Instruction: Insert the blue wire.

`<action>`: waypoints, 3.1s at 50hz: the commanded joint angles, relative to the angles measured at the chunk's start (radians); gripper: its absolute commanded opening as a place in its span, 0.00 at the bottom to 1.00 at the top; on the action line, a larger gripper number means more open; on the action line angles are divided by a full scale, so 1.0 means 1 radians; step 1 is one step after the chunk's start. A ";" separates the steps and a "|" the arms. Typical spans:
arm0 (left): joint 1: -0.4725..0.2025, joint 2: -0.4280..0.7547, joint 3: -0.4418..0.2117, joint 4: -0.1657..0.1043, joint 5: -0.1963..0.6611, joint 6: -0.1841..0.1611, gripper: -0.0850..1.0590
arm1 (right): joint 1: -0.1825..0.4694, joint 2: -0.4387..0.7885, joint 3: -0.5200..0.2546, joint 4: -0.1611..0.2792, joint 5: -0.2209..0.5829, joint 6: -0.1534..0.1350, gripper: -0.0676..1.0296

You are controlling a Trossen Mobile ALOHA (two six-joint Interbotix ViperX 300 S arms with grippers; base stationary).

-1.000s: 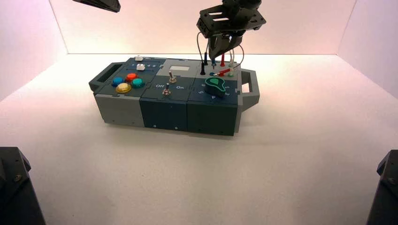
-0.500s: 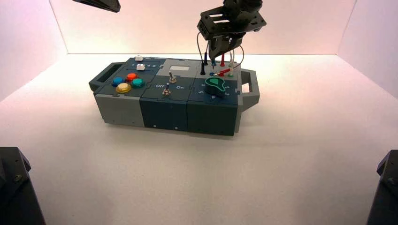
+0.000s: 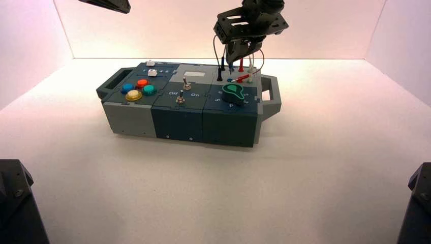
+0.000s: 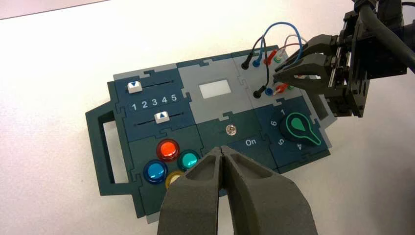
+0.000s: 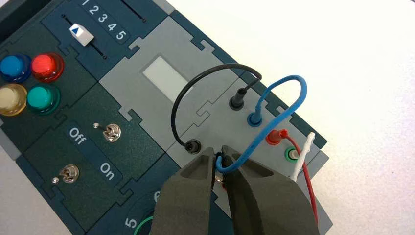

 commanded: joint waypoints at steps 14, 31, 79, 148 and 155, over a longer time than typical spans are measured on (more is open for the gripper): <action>-0.003 -0.008 -0.018 0.000 -0.008 0.006 0.05 | 0.003 -0.011 -0.011 0.003 -0.009 0.002 0.04; -0.005 -0.008 -0.018 0.002 -0.006 0.006 0.05 | 0.020 0.012 -0.009 0.003 -0.025 0.000 0.04; -0.005 -0.006 -0.015 0.003 -0.008 0.011 0.05 | 0.020 0.043 0.018 -0.003 -0.031 -0.002 0.04; -0.003 -0.023 0.025 0.017 -0.092 0.054 0.05 | 0.020 -0.229 0.023 -0.032 0.314 -0.020 0.24; -0.003 -0.023 0.025 0.017 -0.092 0.061 0.05 | 0.020 -0.239 0.026 -0.035 0.328 -0.018 0.24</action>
